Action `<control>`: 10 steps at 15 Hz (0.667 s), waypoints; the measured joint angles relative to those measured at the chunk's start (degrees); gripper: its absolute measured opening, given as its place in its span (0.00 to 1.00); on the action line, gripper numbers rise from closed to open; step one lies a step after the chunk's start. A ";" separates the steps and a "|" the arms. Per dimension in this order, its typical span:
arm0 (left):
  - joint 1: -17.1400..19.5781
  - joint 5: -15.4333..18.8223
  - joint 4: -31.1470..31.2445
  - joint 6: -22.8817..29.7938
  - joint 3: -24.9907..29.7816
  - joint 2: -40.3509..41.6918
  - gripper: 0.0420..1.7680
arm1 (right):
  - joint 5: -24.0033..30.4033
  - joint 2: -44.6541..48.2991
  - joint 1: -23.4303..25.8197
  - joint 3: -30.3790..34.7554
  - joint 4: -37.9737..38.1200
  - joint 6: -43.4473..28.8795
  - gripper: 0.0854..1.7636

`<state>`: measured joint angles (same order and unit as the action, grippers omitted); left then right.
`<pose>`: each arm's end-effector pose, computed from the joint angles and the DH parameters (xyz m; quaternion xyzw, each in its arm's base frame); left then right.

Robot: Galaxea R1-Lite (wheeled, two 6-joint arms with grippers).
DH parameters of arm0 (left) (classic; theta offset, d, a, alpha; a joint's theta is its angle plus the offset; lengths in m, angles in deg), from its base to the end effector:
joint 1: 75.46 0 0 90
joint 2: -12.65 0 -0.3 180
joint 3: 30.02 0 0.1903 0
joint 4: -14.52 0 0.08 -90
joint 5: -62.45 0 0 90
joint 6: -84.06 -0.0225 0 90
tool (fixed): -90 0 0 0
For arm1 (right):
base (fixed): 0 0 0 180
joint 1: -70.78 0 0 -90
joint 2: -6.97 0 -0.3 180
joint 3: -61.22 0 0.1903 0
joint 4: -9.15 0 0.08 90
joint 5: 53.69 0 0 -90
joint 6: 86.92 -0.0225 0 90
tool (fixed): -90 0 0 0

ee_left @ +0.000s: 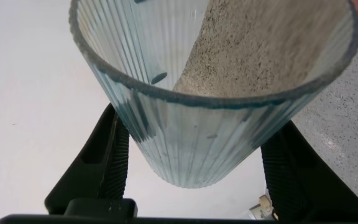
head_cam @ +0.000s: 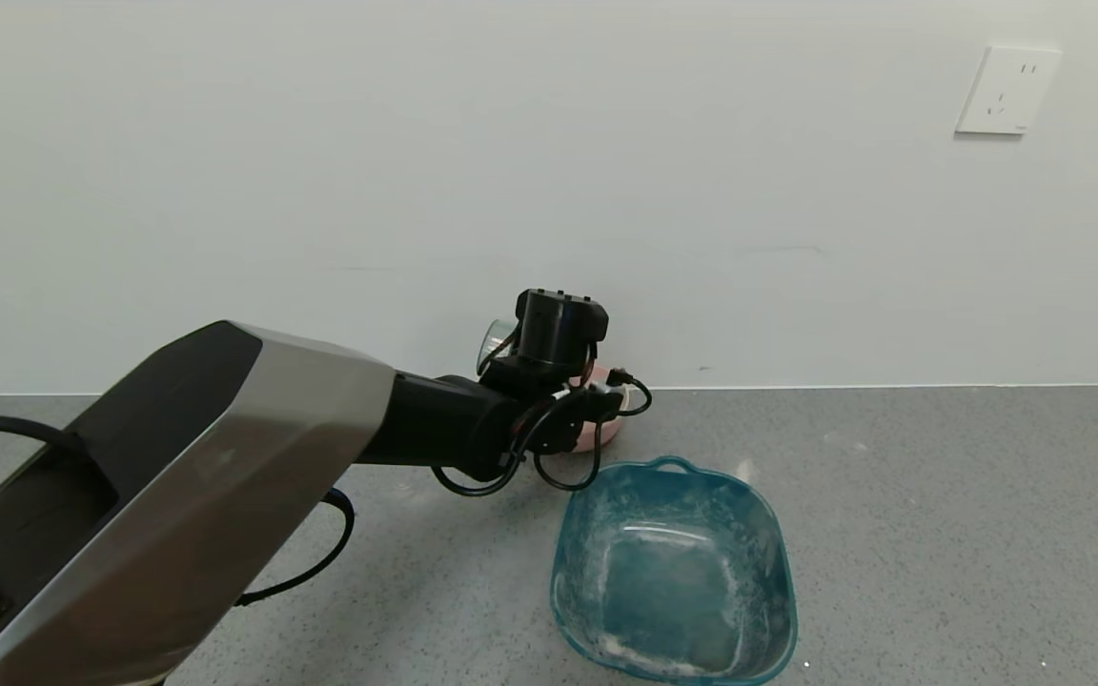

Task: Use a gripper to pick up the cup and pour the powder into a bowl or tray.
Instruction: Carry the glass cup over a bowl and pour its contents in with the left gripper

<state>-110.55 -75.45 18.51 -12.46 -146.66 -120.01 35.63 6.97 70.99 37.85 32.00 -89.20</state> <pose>0.3987 -0.2597 0.1356 0.8069 0.1686 -0.0240 0.5656 -0.0228 -0.0002 0.0764 0.0199 -0.0047 -0.0077 0.9998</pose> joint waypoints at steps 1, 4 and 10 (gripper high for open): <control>0.00 -0.02 -0.02 -0.02 -0.02 0.00 0.70 | 0.00 0.00 0.00 0.00 0.00 0.02 0.97; 0.02 0.00 -0.09 -0.05 -0.02 -0.02 0.70 | 0.00 0.00 0.00 0.00 0.00 0.00 0.97; 0.02 -0.28 -0.35 -0.55 0.09 -0.02 0.70 | 0.00 0.00 -0.02 0.00 0.00 0.00 0.97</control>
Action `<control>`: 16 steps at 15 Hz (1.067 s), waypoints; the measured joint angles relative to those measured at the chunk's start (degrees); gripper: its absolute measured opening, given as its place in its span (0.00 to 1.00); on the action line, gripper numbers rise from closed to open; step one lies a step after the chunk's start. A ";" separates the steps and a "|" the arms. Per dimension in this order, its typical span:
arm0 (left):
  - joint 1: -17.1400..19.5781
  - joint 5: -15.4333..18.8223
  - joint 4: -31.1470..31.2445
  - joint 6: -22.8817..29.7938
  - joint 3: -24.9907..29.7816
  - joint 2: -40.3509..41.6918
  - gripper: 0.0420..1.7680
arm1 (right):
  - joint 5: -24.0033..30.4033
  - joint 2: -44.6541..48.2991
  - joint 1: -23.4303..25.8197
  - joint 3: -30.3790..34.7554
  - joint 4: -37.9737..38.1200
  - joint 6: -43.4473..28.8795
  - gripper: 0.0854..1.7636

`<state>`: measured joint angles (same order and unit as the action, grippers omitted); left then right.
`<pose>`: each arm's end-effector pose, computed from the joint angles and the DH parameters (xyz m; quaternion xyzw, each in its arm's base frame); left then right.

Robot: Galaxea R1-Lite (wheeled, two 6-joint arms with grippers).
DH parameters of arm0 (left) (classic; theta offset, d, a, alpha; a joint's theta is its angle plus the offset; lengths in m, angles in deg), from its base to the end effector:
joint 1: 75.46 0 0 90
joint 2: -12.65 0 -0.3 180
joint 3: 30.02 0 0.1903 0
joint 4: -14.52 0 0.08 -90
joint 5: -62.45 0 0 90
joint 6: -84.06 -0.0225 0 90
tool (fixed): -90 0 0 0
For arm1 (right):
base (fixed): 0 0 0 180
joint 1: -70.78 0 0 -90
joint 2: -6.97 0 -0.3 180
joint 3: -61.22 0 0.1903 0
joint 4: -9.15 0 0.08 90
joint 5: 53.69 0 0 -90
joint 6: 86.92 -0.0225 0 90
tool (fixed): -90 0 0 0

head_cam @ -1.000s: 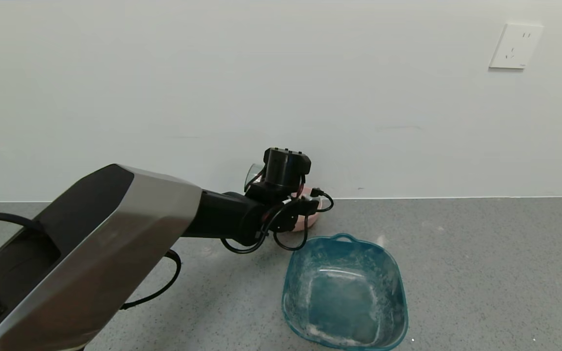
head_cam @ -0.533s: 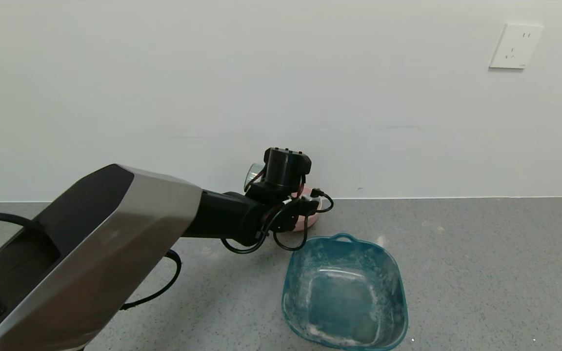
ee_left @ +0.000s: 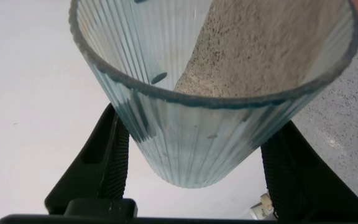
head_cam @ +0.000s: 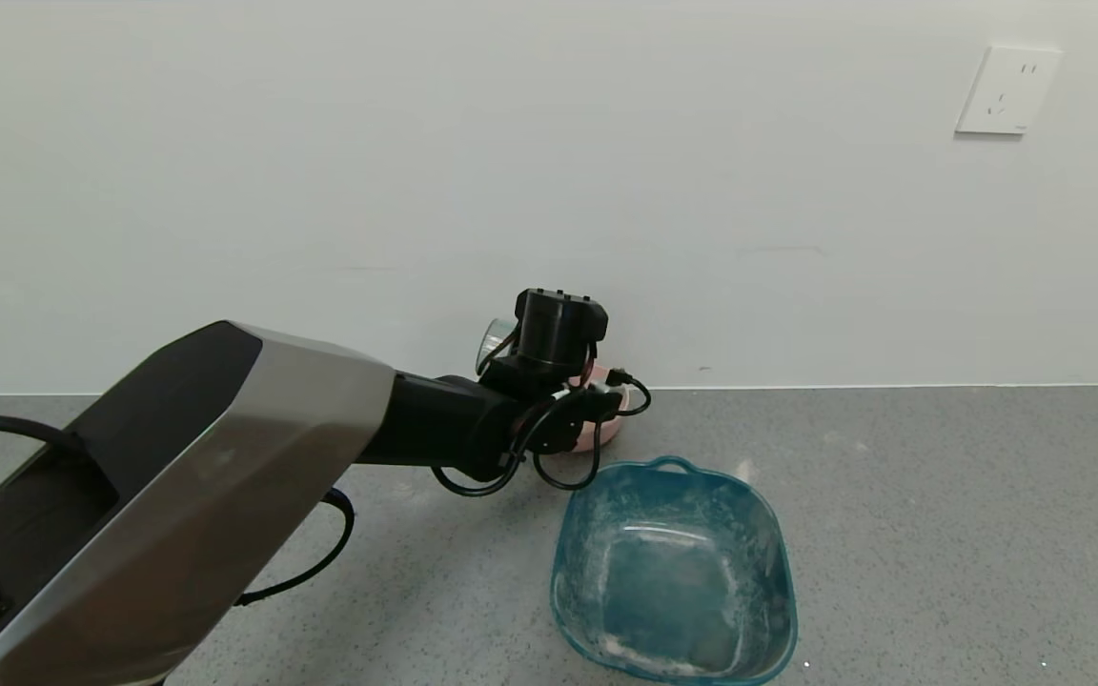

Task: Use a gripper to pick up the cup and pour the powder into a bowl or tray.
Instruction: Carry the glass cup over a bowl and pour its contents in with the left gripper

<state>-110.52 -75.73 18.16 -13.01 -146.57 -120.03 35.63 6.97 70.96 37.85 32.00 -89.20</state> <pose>0.3989 -0.2595 0.1355 0.8089 0.1693 -0.0216 0.5626 -0.0228 -0.0002 0.0764 0.0199 -0.0047 -0.0074 0.9998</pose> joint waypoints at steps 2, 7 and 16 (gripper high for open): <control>0.00 -0.11 -0.09 -0.39 -0.04 0.02 0.70 | -0.02 0.00 0.00 0.00 0.00 0.00 0.97; 0.00 -0.13 -0.11 -0.67 -0.06 0.05 0.70 | -0.02 0.00 0.00 0.00 0.00 0.02 0.97; 0.00 -0.41 -2.05 -0.41 0.72 0.05 0.70 | -0.02 0.00 0.04 0.00 0.00 0.02 0.97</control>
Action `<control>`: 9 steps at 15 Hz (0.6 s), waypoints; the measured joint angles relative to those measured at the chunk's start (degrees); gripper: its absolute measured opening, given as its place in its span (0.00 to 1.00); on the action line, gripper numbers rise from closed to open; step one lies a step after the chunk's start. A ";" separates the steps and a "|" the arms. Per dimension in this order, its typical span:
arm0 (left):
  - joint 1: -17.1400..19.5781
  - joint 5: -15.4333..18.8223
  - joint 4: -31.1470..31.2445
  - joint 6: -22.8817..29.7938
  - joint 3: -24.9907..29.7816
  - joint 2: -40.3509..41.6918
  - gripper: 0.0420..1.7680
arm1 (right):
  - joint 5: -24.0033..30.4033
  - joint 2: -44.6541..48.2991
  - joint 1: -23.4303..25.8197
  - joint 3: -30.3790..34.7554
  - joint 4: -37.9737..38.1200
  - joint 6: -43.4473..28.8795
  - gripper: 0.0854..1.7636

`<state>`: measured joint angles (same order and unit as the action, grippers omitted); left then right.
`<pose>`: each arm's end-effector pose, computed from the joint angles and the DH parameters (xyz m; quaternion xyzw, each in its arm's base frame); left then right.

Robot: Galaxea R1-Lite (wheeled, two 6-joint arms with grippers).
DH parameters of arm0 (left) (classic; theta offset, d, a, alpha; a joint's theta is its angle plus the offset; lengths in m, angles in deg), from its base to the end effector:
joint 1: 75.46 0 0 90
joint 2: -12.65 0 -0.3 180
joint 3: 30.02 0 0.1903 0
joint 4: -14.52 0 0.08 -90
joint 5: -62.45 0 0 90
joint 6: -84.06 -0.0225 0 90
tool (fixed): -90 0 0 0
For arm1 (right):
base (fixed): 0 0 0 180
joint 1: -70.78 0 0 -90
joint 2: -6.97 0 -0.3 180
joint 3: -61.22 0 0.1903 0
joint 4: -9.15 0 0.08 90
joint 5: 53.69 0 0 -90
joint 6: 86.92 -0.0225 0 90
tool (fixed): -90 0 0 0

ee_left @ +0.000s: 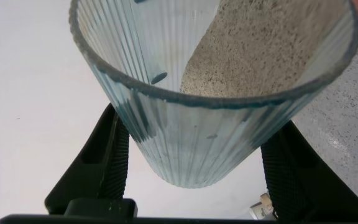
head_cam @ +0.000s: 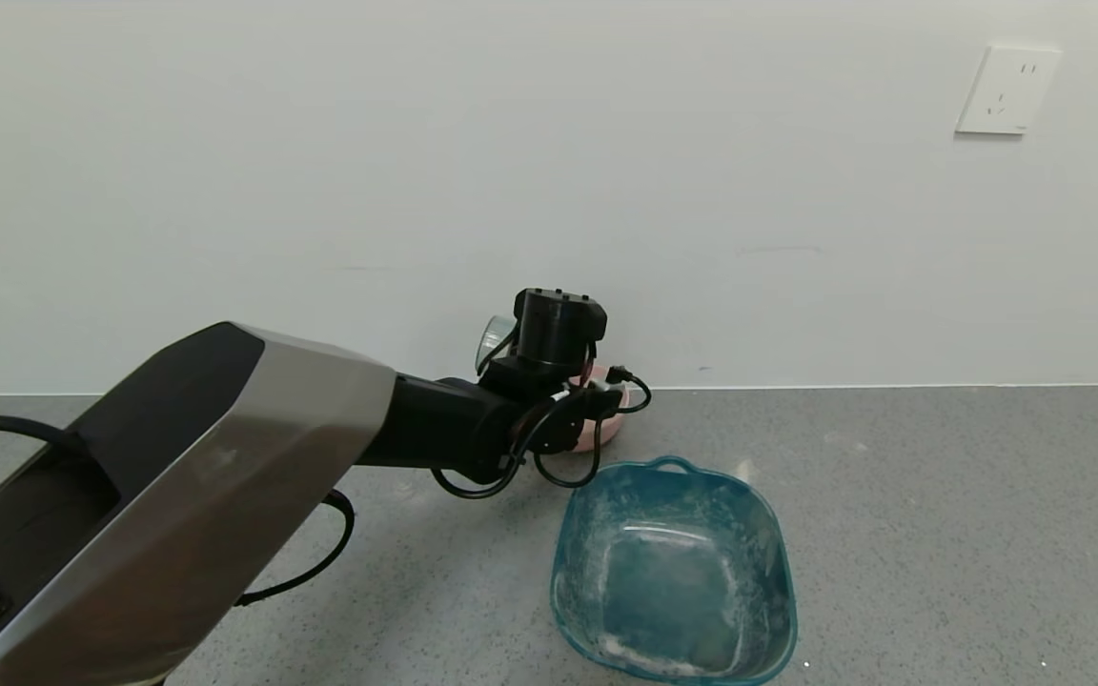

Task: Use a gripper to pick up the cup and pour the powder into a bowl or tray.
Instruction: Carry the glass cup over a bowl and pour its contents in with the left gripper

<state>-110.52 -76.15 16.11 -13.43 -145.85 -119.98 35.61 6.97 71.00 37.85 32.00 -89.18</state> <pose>0.3988 -0.2593 0.1358 0.8072 0.1660 -0.0128 0.5663 -0.0228 -0.0002 0.0764 0.0197 -0.0047 -0.0079 0.9998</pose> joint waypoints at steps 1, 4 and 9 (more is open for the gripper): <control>0.02 0.02 -0.09 0.22 0.11 0.05 0.70 | 0.00 0.00 -0.01 0.00 0.00 0.00 0.97; 0.04 0.04 -2.39 0.57 1.06 0.30 0.70 | -0.02 0.00 -0.01 0.00 0.00 -0.02 0.97; -0.02 0.77 -10.64 0.69 6.02 1.49 0.70 | 0.00 0.00 -0.01 0.00 0.02 0.00 0.97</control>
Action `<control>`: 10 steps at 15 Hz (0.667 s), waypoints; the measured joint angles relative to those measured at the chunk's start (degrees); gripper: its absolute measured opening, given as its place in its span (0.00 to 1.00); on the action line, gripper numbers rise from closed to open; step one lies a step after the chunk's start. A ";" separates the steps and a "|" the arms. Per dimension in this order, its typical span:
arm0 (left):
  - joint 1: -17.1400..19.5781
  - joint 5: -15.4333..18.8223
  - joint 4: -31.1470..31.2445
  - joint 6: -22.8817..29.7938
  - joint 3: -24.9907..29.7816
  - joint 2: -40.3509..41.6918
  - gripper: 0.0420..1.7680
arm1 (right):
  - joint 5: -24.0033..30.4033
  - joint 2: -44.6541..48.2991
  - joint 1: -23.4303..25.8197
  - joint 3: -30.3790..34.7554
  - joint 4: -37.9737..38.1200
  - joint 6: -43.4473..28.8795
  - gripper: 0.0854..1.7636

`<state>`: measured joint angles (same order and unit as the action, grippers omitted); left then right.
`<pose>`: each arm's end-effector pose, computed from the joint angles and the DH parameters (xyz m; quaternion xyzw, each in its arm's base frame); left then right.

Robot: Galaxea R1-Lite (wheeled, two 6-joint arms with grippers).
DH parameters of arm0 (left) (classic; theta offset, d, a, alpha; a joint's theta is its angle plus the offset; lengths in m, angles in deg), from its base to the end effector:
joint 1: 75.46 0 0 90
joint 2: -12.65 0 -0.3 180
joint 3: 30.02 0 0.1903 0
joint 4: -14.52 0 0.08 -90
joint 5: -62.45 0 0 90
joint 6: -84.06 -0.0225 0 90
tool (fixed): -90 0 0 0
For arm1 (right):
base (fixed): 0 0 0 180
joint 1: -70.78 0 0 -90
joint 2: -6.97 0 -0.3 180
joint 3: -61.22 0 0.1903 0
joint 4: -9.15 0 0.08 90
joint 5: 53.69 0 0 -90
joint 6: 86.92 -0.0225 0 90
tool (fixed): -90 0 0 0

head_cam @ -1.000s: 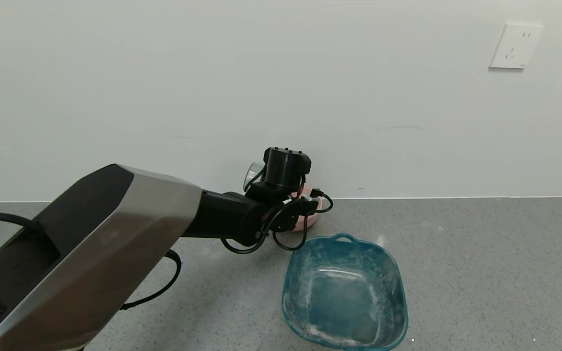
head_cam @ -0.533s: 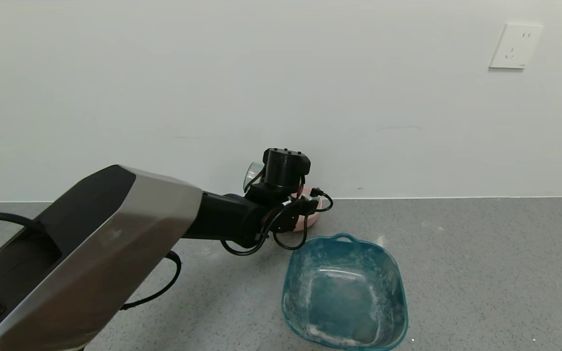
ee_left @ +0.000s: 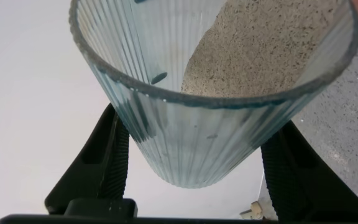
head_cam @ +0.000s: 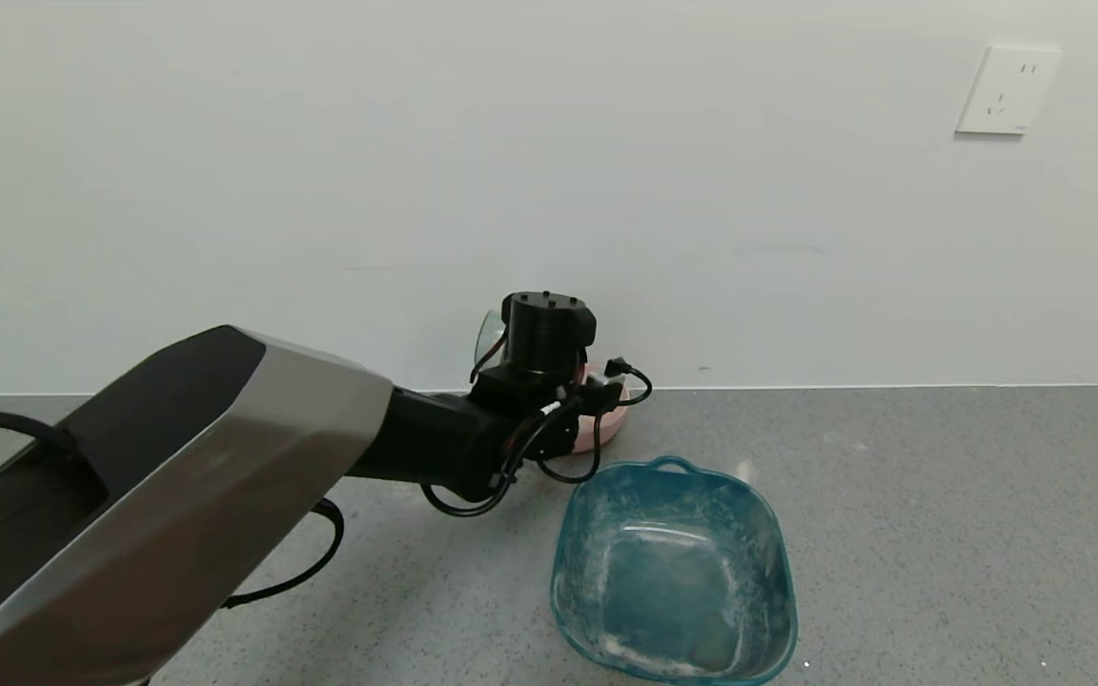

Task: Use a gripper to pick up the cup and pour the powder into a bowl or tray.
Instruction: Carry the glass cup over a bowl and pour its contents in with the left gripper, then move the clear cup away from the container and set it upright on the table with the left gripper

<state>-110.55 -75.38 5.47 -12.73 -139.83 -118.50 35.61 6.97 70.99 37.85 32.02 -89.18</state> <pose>0.3922 -0.2552 0.1364 0.7859 0.1358 0.0133 0.6031 -0.0228 -0.0002 0.0764 0.0197 -0.0045 -0.0079 0.9998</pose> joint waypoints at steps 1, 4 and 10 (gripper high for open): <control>0.02 0.17 -1.10 0.27 1.57 0.61 0.70 | 0.00 0.00 0.00 0.00 -0.02 -0.02 0.97; 0.11 1.05 -2.39 6.45 5.96 2.71 0.70 | 0.02 0.00 0.00 0.00 -0.02 -0.02 0.97; 0.57 1.11 -2.84 23.37 13.35 7.39 0.70 | 0.00 0.00 0.00 0.00 -0.02 -0.02 0.97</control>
<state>-109.97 -74.27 2.63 10.64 -126.48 -111.11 35.61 6.97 70.99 37.85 32.00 -89.20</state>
